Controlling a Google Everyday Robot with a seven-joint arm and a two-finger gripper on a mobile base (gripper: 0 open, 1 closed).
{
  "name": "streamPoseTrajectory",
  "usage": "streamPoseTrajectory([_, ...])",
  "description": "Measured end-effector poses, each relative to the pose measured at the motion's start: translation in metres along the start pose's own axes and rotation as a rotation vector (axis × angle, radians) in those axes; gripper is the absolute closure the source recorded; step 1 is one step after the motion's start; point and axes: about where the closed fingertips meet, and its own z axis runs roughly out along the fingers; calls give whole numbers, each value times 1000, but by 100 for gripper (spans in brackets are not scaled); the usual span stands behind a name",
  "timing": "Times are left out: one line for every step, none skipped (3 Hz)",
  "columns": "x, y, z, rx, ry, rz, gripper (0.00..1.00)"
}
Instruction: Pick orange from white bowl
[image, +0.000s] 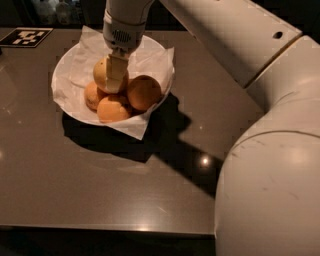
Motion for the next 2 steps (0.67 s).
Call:
streamPoseTrajectory([-8, 9, -20, 32, -80, -46, 100])
streamPoseTrajectory([-11, 26, -42, 40, -197, -101, 100])
